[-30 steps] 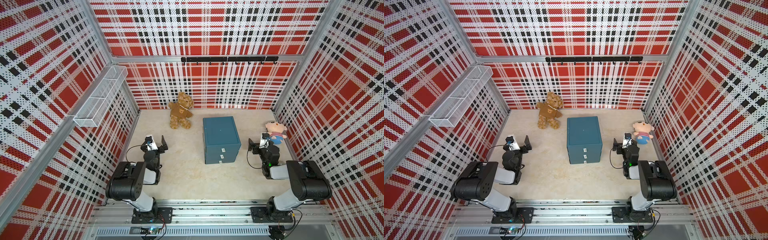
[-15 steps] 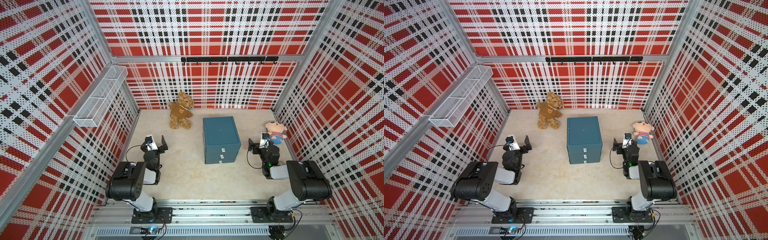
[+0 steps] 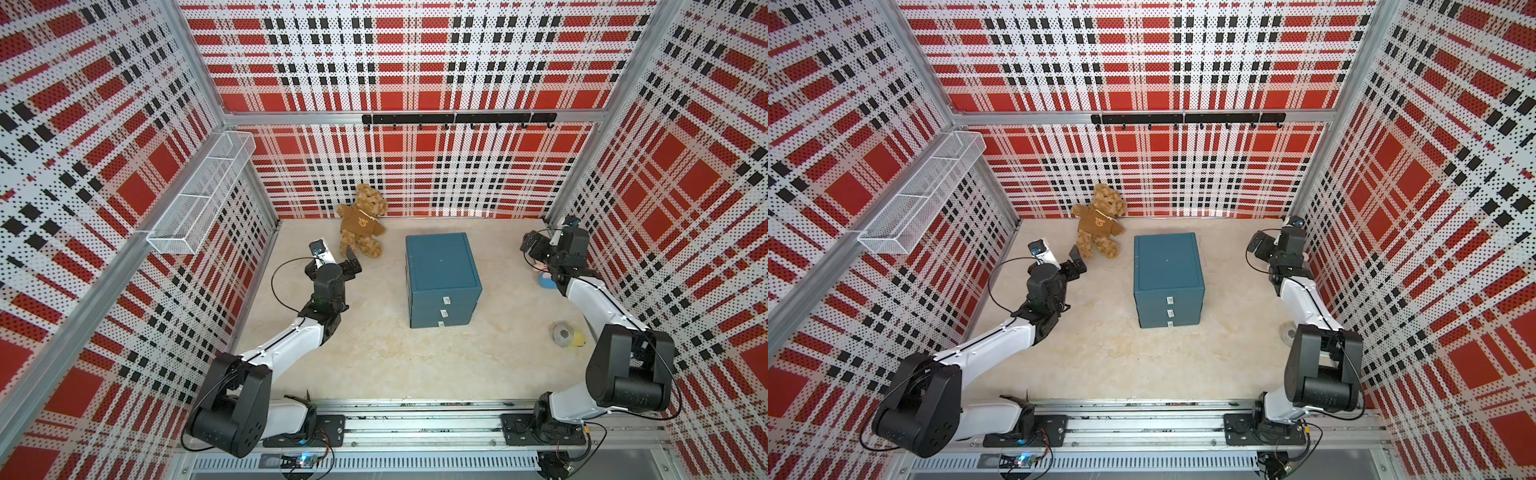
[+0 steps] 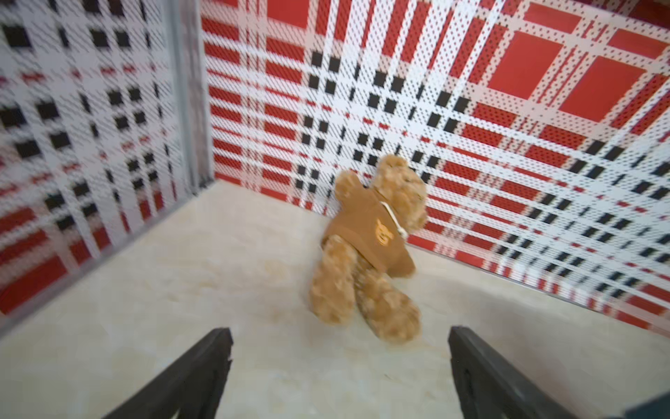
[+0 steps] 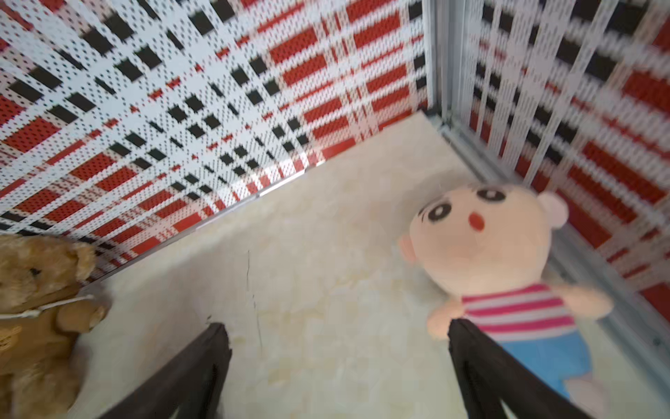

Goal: Take the seed bags out of the drawer
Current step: Move the storage box to the center of the board.

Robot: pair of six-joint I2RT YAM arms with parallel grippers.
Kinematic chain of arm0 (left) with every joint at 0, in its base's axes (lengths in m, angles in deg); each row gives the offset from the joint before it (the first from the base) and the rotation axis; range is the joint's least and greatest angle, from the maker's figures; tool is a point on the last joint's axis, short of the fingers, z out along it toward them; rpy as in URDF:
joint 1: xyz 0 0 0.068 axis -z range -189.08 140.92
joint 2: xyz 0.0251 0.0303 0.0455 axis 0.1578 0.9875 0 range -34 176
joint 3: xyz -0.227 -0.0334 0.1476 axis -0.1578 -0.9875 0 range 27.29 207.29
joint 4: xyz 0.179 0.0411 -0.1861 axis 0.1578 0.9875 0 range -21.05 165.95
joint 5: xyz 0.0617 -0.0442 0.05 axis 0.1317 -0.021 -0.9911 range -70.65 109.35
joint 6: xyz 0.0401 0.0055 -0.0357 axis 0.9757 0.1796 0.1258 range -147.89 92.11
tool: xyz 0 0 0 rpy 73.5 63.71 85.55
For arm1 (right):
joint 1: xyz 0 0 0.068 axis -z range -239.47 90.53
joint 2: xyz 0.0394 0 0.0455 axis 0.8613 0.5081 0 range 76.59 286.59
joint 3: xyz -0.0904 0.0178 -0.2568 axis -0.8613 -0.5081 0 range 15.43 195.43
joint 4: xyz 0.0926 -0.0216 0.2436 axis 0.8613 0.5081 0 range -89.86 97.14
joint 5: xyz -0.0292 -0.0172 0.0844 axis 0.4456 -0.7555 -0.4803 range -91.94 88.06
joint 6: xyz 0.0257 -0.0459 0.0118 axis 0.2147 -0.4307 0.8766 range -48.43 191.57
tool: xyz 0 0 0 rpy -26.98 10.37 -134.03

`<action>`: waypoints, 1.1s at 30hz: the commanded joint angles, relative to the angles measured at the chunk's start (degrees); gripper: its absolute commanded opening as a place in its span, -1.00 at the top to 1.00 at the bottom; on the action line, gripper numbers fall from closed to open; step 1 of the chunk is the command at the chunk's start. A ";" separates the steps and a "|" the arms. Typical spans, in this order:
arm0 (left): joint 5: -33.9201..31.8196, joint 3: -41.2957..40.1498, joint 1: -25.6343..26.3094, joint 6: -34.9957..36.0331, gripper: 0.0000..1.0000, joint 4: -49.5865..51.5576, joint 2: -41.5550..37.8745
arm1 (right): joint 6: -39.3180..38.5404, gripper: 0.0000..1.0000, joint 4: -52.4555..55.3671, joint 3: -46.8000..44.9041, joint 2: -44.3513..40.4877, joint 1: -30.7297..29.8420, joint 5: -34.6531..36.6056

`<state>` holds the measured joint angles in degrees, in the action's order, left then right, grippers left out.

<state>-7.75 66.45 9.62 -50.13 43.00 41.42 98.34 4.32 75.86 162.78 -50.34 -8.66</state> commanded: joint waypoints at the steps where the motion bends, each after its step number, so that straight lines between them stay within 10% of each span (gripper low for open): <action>1: 8.03 5.22 -0.79 -15.22 -0.98 11.62 0.38 | 6.65 -1.00 9.39 1.10 -4.03 -0.20 -7.63; 15: 11.41 7.36 7.59 -24.08 -0.40 13.45 -7.97 | 14.13 -1.00 25.53 1.36 -28.57 0.59 8.27; 25: 16.84 1.34 13.71 -38.26 0.00 17.33 -15.70 | 26.73 -0.88 11.83 -7.84 -32.60 -0.60 -21.61; 33: 21.49 -0.77 22.47 -44.25 0.15 15.53 -14.47 | 33.49 -0.29 7.11 -10.42 -34.36 -21.14 -18.32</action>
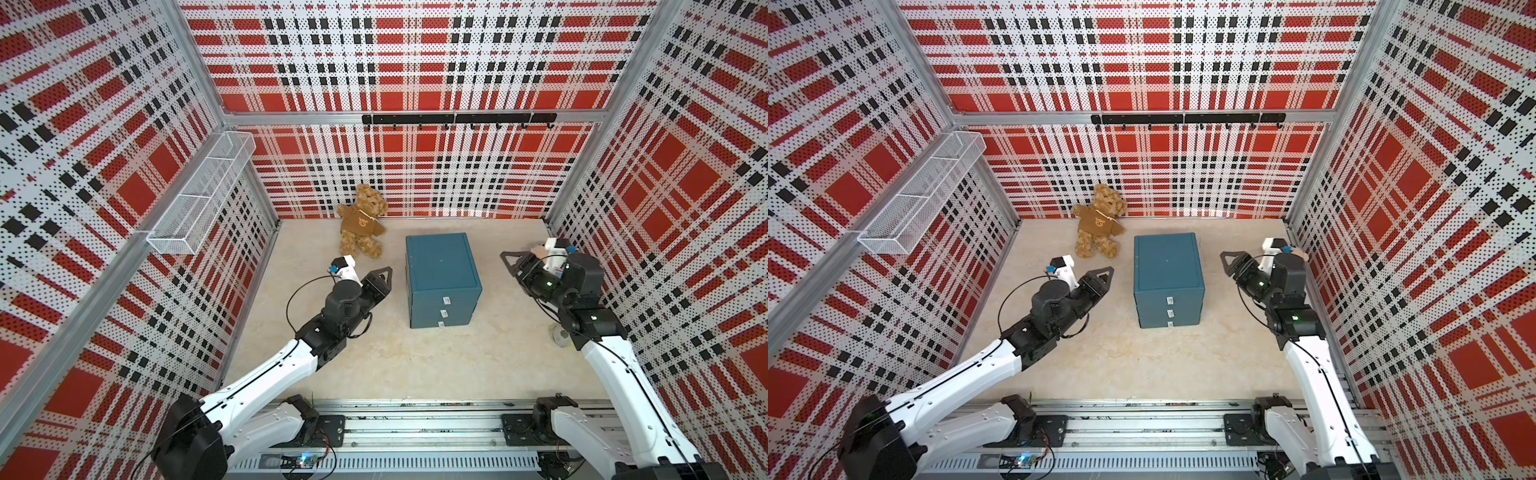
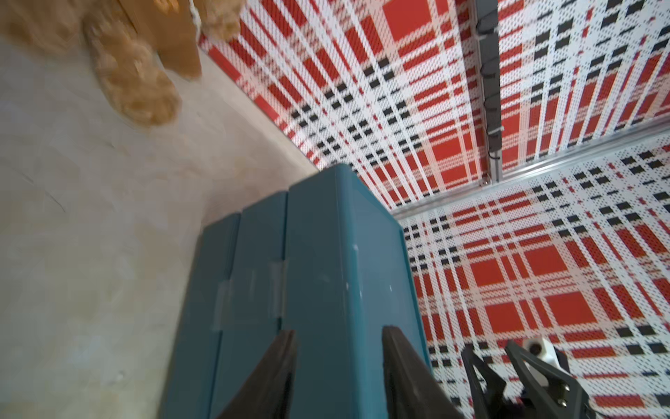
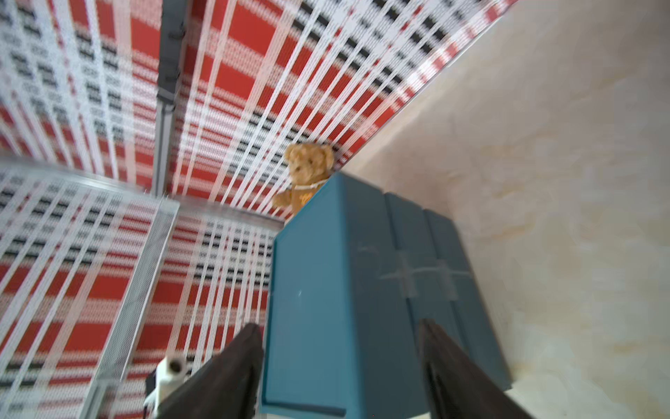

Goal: Take the seed bags out of the drawer
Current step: Move the storage box to the center of the board.

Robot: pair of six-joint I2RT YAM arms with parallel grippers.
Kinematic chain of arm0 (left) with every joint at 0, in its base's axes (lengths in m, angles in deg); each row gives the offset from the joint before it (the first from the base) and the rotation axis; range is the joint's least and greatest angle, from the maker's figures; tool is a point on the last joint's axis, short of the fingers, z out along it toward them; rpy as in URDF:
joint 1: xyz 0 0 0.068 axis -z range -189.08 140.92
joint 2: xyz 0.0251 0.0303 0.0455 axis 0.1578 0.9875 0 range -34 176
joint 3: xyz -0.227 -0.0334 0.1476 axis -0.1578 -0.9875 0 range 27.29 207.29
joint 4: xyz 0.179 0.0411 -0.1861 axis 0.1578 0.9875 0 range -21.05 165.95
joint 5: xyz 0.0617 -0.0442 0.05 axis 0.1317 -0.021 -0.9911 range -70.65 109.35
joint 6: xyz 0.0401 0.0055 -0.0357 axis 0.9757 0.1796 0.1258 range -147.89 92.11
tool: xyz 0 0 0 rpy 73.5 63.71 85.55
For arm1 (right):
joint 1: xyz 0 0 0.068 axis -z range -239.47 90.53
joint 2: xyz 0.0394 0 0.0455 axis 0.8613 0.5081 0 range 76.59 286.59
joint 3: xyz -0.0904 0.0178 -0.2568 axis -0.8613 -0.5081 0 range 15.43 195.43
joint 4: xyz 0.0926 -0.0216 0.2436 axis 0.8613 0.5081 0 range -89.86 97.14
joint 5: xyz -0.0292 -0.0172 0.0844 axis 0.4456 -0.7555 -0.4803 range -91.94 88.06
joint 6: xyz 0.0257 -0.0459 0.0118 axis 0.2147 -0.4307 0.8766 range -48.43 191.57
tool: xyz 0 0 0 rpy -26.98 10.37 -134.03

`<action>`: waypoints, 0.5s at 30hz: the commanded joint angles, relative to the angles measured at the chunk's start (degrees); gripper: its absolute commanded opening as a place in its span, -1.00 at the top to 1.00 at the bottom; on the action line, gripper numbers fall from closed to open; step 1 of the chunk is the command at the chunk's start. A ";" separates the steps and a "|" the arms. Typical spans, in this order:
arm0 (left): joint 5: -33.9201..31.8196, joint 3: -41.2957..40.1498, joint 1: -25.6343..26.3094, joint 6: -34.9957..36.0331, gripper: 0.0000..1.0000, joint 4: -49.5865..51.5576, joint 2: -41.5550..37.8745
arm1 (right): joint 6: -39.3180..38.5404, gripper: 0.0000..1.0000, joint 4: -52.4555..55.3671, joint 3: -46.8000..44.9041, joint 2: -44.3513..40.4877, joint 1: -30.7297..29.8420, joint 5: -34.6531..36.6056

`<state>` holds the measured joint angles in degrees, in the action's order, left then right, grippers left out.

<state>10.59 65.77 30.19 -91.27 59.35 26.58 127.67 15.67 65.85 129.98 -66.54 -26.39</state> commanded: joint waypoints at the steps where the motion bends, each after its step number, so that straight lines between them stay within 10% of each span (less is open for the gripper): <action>1: 4.10 -0.20 2.39 -3.07 0.17 -1.50 0.57 | 4.37 -0.28 -3.93 -0.44 -1.98 -7.14 0.54; 15: 15.24 -6.18 6.65 -3.17 0.87 -9.82 1.89 | 7.02 0.29 1.63 -16.08 -12.77 -18.95 4.19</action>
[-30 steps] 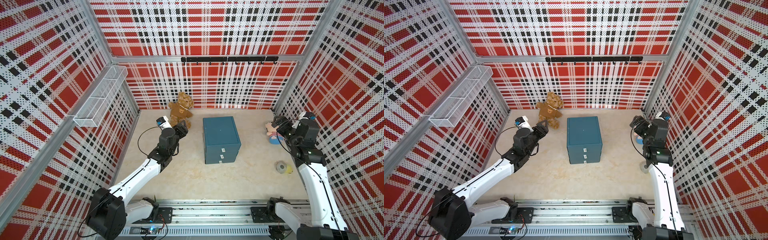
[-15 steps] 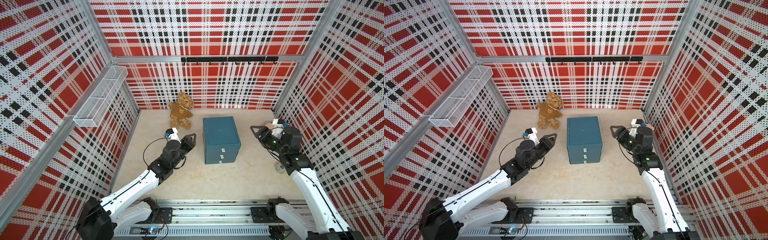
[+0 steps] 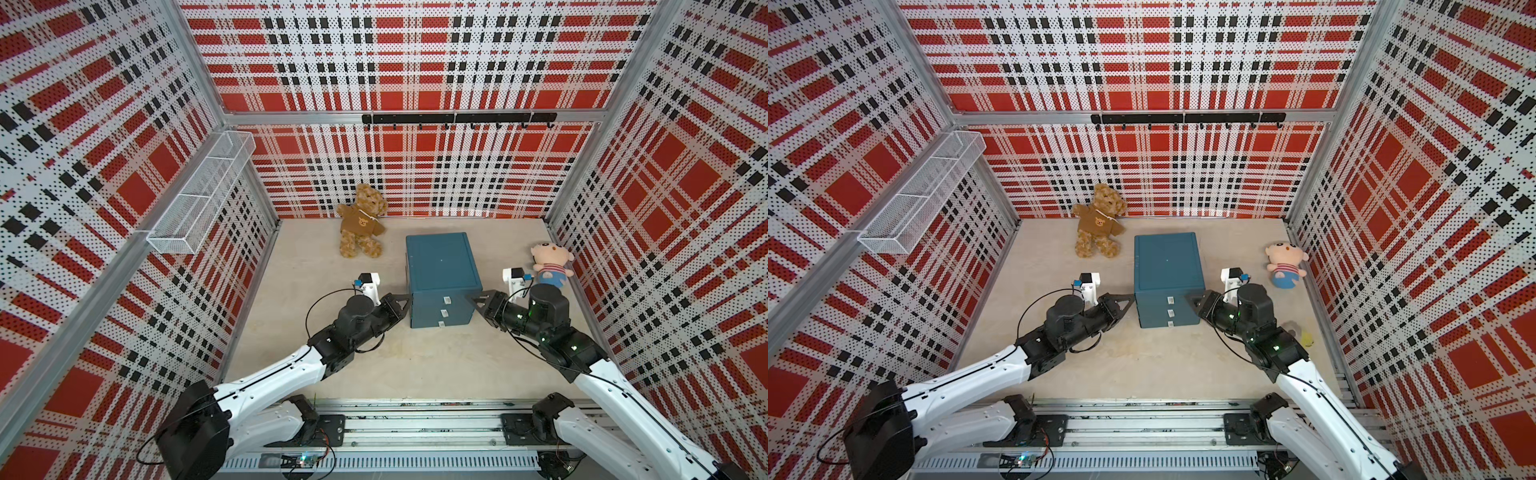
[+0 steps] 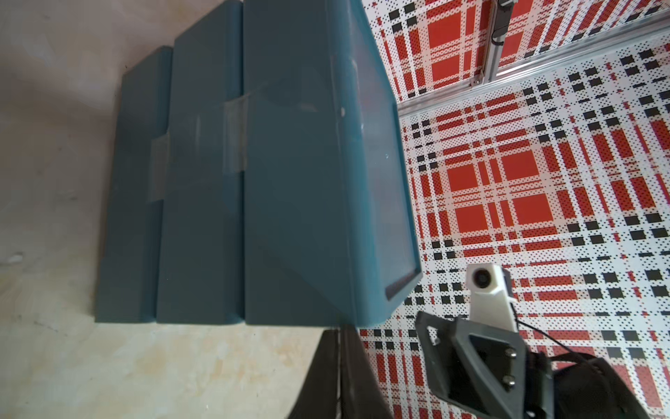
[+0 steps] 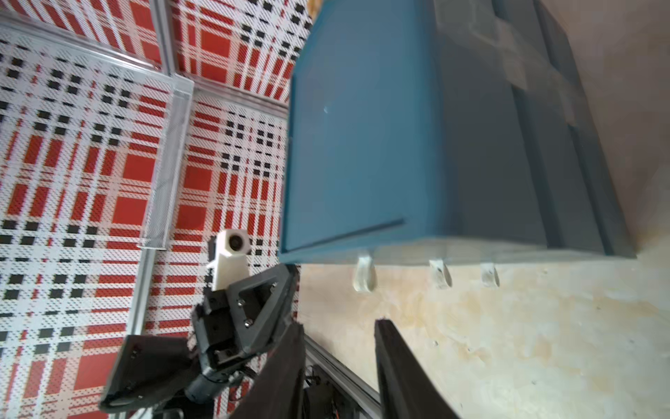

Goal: Take the seed bags out of the drawer
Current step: Move the storage box to the center of the board.

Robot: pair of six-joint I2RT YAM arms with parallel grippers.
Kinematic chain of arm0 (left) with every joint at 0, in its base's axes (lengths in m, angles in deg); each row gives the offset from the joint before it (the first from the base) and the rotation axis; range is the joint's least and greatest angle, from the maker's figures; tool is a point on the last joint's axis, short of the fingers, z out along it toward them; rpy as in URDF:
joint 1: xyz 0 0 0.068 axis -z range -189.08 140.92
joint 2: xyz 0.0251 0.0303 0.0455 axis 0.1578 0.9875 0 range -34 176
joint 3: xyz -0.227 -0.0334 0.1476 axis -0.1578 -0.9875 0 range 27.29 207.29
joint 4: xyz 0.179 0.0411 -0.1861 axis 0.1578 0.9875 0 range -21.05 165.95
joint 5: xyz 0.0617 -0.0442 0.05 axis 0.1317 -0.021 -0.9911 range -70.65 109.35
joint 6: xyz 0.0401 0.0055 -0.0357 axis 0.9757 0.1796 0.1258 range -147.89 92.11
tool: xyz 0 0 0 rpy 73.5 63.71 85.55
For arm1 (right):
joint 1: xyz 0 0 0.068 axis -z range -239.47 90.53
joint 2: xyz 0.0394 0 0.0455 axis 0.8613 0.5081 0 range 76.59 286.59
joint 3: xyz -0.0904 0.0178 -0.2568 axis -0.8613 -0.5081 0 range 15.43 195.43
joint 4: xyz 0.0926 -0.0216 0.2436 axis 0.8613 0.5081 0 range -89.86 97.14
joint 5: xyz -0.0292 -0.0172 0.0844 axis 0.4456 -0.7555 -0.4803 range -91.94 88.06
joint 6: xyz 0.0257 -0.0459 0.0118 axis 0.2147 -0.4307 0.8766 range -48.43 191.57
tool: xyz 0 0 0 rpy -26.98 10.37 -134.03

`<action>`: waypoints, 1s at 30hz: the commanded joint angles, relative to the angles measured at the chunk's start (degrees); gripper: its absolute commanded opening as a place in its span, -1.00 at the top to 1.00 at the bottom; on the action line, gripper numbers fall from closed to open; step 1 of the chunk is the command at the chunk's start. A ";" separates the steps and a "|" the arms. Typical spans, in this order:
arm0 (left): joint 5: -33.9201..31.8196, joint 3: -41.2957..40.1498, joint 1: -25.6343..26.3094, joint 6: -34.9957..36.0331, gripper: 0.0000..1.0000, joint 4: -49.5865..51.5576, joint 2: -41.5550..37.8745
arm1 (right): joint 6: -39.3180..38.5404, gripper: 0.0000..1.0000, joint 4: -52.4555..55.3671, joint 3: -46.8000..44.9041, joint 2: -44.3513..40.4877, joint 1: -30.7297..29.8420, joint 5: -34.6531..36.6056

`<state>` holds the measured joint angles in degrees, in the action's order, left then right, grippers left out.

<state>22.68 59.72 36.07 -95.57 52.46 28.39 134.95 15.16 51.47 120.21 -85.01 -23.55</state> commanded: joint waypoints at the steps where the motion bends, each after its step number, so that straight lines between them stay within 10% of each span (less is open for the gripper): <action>1: 3.89 -0.17 0.90 1.80 0.90 -2.59 0.41 | -1.00 0.31 3.92 -2.42 -4.02 -0.48 1.97; 11: 6.10 -0.75 1.70 3.43 1.00 -0.98 5.09 | -2.55 0.69 10.44 -4.83 -1.57 -0.53 7.33; 30: 9.58 2.62 -3.63 3.91 1.00 -7.07 13.01 | -5.30 0.72 5.58 4.28 14.68 1.37 8.97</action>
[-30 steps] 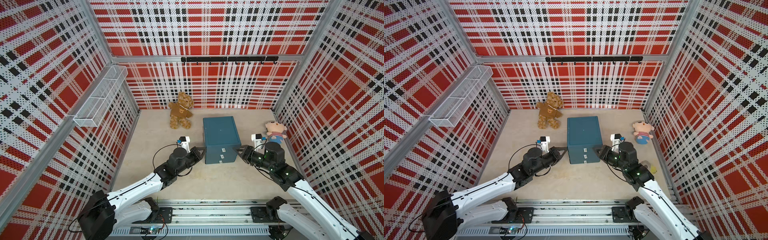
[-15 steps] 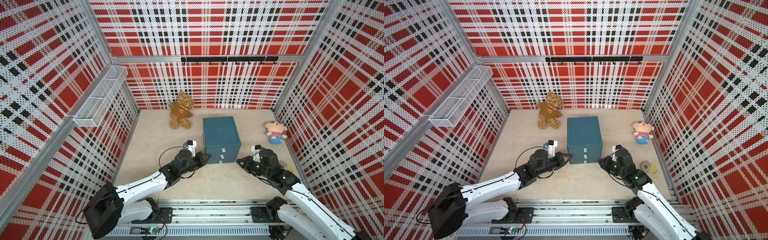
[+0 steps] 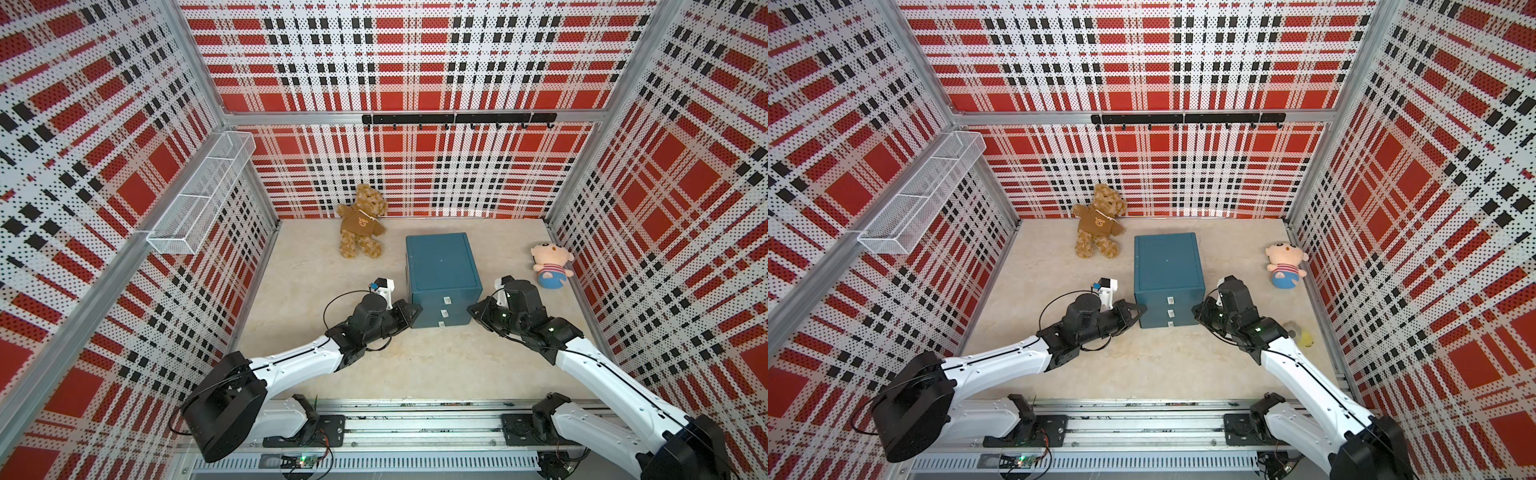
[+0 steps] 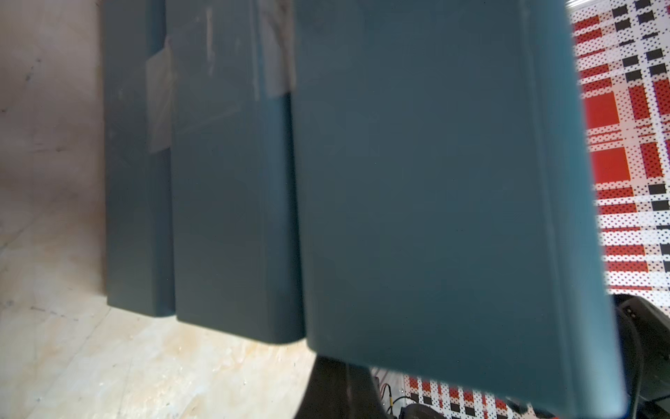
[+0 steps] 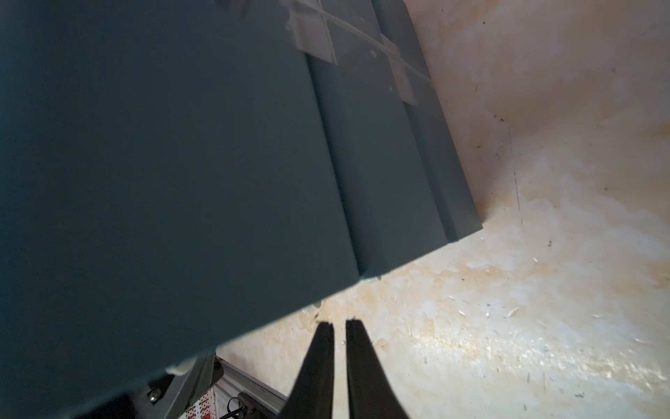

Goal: Take the seed bags out of the drawer
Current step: Move the storage box to the center of the board.

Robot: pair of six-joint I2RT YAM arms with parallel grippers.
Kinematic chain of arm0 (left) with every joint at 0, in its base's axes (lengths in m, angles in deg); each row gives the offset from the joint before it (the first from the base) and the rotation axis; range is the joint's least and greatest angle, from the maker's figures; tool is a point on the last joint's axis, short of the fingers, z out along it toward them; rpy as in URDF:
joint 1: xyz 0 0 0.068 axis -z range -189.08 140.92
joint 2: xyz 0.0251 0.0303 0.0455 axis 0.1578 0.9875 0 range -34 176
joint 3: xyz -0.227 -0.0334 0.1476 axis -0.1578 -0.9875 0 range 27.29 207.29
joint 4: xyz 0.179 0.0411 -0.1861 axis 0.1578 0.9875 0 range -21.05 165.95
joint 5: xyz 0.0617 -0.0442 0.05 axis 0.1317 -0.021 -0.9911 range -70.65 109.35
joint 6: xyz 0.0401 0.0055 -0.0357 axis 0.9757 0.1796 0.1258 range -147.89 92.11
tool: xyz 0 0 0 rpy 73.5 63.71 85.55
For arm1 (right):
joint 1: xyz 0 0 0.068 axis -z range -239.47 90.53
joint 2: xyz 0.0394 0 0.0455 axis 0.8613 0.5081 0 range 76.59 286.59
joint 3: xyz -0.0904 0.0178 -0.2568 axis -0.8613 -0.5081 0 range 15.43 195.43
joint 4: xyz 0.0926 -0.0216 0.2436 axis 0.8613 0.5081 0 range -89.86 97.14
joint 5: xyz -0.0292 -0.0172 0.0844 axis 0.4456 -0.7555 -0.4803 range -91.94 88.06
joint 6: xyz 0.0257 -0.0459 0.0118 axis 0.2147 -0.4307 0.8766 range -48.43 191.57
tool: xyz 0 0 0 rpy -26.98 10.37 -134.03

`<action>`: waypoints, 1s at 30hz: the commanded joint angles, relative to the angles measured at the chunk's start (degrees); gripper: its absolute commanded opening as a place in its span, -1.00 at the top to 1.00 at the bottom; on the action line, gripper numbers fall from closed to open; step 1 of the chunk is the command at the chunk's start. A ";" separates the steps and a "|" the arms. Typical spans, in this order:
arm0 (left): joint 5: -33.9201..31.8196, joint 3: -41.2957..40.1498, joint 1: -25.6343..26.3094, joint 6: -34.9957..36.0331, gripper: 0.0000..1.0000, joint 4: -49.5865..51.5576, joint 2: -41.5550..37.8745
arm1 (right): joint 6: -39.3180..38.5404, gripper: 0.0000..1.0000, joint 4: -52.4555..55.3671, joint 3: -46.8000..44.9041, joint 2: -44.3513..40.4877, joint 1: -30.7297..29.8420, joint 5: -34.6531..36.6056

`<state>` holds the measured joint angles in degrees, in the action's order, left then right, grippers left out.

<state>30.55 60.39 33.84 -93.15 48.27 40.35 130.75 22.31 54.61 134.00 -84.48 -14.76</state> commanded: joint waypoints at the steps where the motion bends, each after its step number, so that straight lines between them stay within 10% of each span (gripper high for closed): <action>1: 2.48 2.32 -2.08 1.55 1.00 -3.12 1.69 | -1.10 0.72 -1.57 1.27 1.55 1.25 0.19; 30: 11.12 12.91 -7.14 4.15 1.00 -5.33 15.65 | -7.10 0.71 -6.07 16.17 23.17 8.42 -8.35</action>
<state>40.60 72.85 27.21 -90.39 44.31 55.67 124.37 18.24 70.26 158.15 -76.42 -21.71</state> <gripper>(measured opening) 0.041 0.145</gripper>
